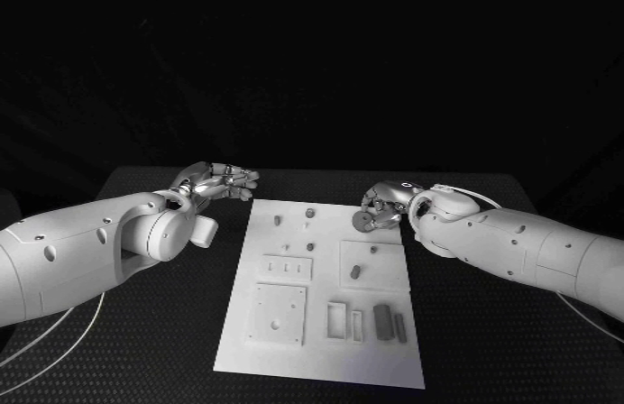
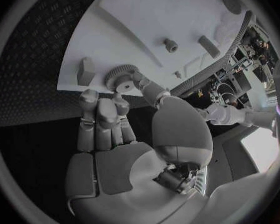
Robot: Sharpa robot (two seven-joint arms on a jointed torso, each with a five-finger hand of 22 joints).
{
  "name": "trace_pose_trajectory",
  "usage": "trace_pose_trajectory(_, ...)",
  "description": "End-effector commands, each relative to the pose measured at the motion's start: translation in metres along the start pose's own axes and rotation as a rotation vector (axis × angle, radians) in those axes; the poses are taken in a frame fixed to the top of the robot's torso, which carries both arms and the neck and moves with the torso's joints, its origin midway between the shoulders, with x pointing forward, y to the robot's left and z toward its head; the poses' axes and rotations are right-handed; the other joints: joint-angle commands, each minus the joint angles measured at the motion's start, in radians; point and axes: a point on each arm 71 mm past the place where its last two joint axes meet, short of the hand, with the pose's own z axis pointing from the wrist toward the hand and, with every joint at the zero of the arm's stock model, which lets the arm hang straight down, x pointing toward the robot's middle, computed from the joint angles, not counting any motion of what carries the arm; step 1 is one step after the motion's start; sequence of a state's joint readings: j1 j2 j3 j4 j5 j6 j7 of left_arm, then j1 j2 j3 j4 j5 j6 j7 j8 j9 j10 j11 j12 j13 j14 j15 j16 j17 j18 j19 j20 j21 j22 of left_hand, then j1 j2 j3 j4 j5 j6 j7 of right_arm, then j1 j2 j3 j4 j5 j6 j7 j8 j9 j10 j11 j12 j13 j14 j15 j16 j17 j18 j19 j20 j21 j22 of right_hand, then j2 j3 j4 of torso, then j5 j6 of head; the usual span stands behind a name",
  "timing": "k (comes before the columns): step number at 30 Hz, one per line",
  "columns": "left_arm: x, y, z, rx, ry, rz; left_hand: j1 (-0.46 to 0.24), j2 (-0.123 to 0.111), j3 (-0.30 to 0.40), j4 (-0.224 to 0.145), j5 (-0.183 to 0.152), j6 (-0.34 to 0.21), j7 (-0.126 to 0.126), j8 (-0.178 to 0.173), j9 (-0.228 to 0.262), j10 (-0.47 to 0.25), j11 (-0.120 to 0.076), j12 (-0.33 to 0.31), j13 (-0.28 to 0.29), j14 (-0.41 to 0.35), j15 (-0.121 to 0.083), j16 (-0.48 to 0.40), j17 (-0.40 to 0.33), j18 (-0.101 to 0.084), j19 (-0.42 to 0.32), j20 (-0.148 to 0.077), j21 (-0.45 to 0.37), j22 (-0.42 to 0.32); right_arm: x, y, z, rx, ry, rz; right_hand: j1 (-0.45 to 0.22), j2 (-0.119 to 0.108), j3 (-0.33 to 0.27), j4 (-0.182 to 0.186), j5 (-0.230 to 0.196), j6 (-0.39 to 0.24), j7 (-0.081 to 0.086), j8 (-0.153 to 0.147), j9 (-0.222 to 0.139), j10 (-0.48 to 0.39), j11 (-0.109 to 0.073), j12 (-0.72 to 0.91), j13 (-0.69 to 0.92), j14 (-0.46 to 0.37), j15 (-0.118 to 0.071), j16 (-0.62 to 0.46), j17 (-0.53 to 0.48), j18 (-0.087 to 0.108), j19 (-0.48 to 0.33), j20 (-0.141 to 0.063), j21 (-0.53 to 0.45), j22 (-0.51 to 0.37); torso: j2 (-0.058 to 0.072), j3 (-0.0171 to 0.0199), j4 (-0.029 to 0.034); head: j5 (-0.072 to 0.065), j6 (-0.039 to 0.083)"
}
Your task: Assemble the parts on the task board
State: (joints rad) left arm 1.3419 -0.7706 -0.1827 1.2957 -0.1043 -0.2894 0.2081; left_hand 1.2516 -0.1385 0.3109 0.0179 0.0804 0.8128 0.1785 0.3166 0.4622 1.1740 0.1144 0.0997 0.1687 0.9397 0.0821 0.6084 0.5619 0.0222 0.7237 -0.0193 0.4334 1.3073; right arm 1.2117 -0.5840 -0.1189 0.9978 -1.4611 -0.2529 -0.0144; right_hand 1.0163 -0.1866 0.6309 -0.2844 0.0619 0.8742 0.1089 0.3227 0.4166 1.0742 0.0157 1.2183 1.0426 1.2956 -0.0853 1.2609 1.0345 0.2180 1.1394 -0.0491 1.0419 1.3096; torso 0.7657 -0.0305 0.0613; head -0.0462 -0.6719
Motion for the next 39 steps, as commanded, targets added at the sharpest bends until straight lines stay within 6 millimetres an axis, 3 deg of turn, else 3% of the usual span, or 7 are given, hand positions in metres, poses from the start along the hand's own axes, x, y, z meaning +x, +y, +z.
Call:
trace_pose_trajectory(1, 0.002, -0.001, 0.0, 0.009, 0.015, -0.004, -0.008, 0.0, 0.001, -0.006, -0.001, 0.004, 0.003, -0.007, 0.001, 0.004, 0.004, -0.004, 0.001, -0.004, -0.001, -0.003, -0.001, 0.006, -0.005, 0.0, -0.003, 0.018, 0.006, 0.001, 0.0, -0.01, 0.033, -0.015, 0.002, 0.012, 0.007, 0.0, -0.007, 0.065, 0.016, 0.008, 0.002, -0.006, -0.003, 0.006, -0.001, -0.002, -0.009, -0.004, 0.002, 0.044, -0.001, -0.005, 0.005, 0.016, -0.001, -0.0004, -0.0006, 0.0, -0.002)
trace_pose_trajectory(11, 0.001, -0.001, 0.0, 0.006, 0.014, -0.004, -0.008, 0.0, 0.001, -0.007, -0.001, 0.004, 0.003, -0.007, 0.002, 0.004, 0.004, -0.005, 0.001, -0.004, -0.001, -0.003, -0.001, 0.006, -0.005, 0.0, -0.003, 0.018, 0.012, -0.001, 0.0, -0.008, 0.041, -0.051, 0.003, 0.02, 0.026, 0.0, -0.011, 0.078, 0.011, 0.012, 0.003, -0.006, -0.007, 0.006, -0.003, -0.001, -0.014, -0.007, 0.007, 0.044, -0.003, -0.006, 0.008, 0.015, -0.001, -0.0001, 0.0004, 0.0, -0.006)
trace_pose_trajectory(15, 0.001, -0.001, 0.0, 0.005, 0.013, -0.004, -0.008, 0.0, 0.001, -0.007, -0.001, 0.004, 0.003, -0.007, 0.002, 0.004, 0.004, -0.005, 0.001, -0.004, -0.001, -0.003, -0.001, 0.006, -0.005, 0.0, -0.003, 0.018, 0.014, -0.002, 0.0, -0.009, 0.045, -0.065, 0.021, 0.027, 0.065, 0.0, -0.012, 0.087, 0.008, 0.016, 0.006, -0.004, -0.011, 0.007, -0.005, 0.0, -0.017, -0.01, 0.011, 0.044, -0.003, -0.009, 0.011, 0.014, -0.001, 0.0006, -0.0002, 0.001, -0.008)
trace_pose_trajectory(29, 0.001, -0.001, -0.001, 0.005, 0.015, 0.002, -0.009, 0.0, 0.002, -0.009, -0.002, 0.003, 0.004, -0.008, 0.002, 0.003, 0.005, -0.007, 0.002, -0.005, 0.0, -0.003, -0.002, 0.006, -0.006, 0.0, -0.003, 0.018, 0.02, 0.0, -0.002, -0.041, 0.013, -0.184, 0.041, 0.007, 0.105, -0.004, -0.013, 0.1, 0.004, 0.022, 0.012, 0.0, -0.014, 0.009, -0.008, 0.004, -0.02, -0.013, 0.018, 0.044, -0.003, -0.011, 0.019, 0.015, -0.001, 0.0008, -0.0016, 0.001, -0.013)
trace_pose_trajectory(39, 0.0, -0.001, -0.002, 0.004, 0.014, 0.003, -0.01, 0.001, 0.002, -0.009, -0.002, 0.003, 0.004, -0.008, 0.002, 0.002, 0.005, -0.008, 0.002, -0.005, 0.0, -0.003, -0.002, 0.006, -0.006, 0.001, -0.003, 0.018, 0.02, 0.002, -0.002, -0.051, -0.008, -0.185, 0.034, 0.012, 0.114, 0.002, -0.013, 0.13, -0.006, 0.04, 0.025, 0.006, -0.023, 0.008, -0.011, 0.006, -0.028, -0.015, 0.022, 0.044, 0.0, -0.011, 0.023, 0.013, -0.002, 0.0001, -0.0022, 0.0, -0.012)
